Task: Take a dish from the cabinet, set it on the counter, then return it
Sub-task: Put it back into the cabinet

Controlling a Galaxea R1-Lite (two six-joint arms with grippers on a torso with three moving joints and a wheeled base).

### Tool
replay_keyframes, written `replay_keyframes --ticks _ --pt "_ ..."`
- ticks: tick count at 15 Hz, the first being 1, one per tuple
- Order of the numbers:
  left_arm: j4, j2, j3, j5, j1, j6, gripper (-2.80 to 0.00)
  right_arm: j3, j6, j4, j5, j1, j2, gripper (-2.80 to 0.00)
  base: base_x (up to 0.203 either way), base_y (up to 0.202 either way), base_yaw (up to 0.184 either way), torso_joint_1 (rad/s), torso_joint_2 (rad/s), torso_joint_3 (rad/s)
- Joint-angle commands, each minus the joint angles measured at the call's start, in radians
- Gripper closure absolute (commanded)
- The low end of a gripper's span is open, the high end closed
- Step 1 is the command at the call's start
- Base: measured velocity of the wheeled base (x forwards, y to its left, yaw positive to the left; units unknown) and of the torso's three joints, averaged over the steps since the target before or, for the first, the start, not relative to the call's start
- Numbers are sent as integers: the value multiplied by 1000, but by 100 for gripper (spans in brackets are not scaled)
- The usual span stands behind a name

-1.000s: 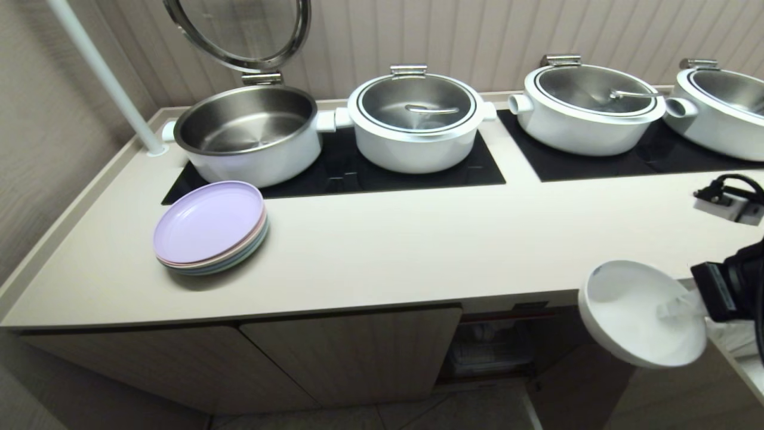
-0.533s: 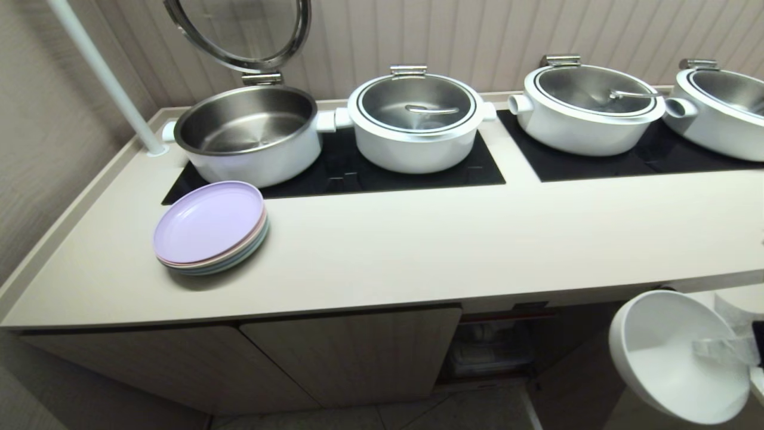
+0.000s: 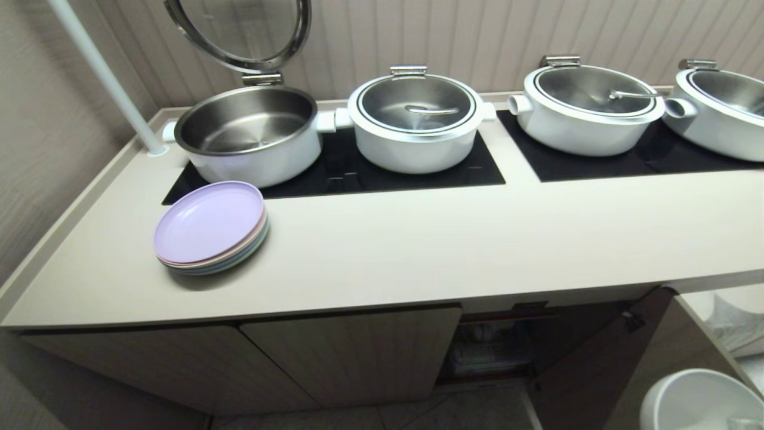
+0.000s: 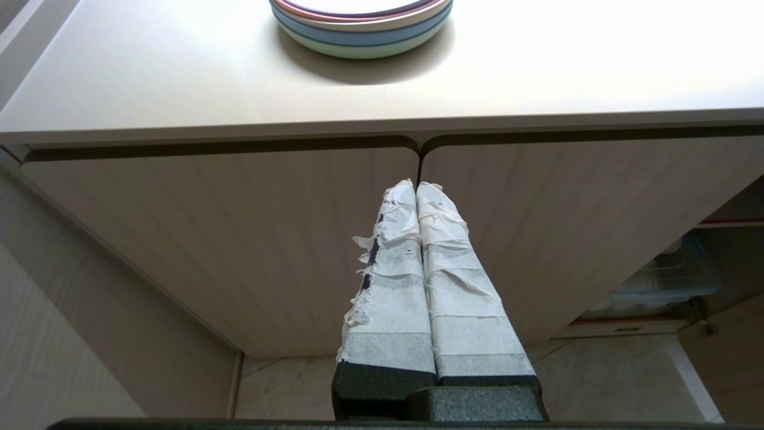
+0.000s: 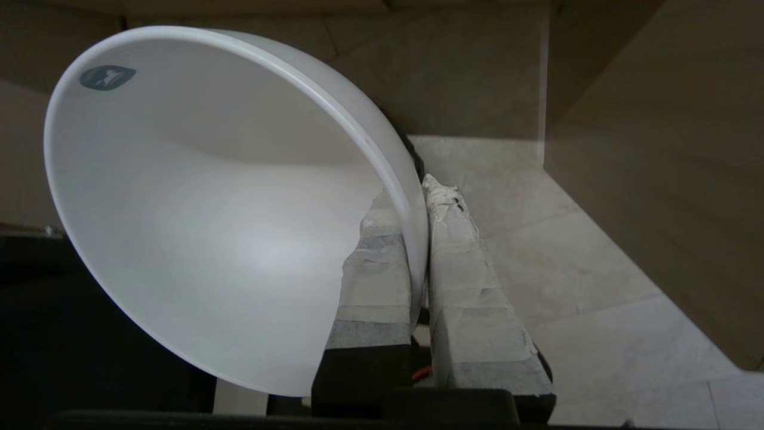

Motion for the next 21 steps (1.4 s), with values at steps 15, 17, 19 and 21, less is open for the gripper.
replay_keyframes --ticks 15,17,19,21 --pt "0 0 0 0 0 -1 0 149 8 177 69 -53 -56 0 0 0 0 0 0 0" --pt "0 0 0 0 0 -1 0 153 8 177 73 -56 -58 0 0 0 0 0 0 0" --pt "0 0 0 0 0 -1 0 146 8 178 73 -67 -59 0 0 0 0 0 0 0" --pt "0 0 0 0 0 -1 0 143 8 178 73 -67 -58 0 0 0 0 0 0 0"
